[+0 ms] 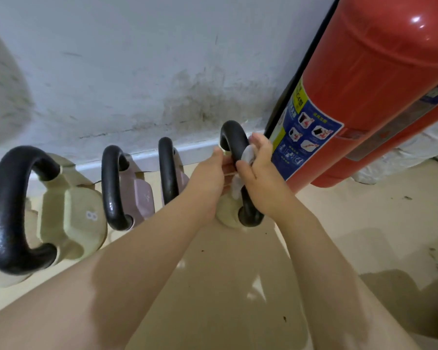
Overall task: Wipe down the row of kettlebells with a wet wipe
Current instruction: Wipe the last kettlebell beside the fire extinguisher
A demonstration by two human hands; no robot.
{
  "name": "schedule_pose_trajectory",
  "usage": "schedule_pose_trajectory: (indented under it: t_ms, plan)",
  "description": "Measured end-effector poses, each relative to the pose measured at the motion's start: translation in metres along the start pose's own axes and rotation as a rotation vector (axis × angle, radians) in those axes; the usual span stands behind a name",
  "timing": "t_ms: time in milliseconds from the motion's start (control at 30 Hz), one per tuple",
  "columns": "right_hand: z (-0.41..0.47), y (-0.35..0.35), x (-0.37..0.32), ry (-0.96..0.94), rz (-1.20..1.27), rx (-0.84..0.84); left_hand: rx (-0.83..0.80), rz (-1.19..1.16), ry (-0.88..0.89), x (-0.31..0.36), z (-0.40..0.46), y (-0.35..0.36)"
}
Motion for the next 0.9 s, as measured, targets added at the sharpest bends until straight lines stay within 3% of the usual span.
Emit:
schedule_pose_trajectory:
  t_ms: [200,367,500,633,767,900]
  plan:
    - [0.024,-0.02,0.003,0.03,-0.126,0.362,0.044,0.055,-0.005,0.011,0.014,0.006]
    - [-0.008,-0.003,0.001,-0.027,-0.17,0.306,0.045,0.089,-0.045,0.022,0.022,0.008]
    - [-0.003,-0.005,0.006,0.101,0.164,0.302,-0.041,0.178,-0.001,0.032,0.029,0.007]
    - [-0.009,-0.006,-0.002,0.053,0.146,0.17,-0.068,0.161,-0.013,0.028,0.026,-0.002]
    - [-0.023,0.005,-0.006,-0.054,0.073,0.231,-0.083,0.174,0.041,0.02,0.021,-0.012]
    - [-0.001,0.023,-0.021,-0.097,0.297,-0.006,-0.17,0.07,0.039,0.005,0.006,-0.03]
Point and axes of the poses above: each hand's wrist, its own z-axis towards the middle knuckle, its own y-axis out of the palm, x = y × z, the point moved 4 cm from there along z, towards the middle knuckle, and after that the axes turned 2 degrees about z, right-handed, at the moved point
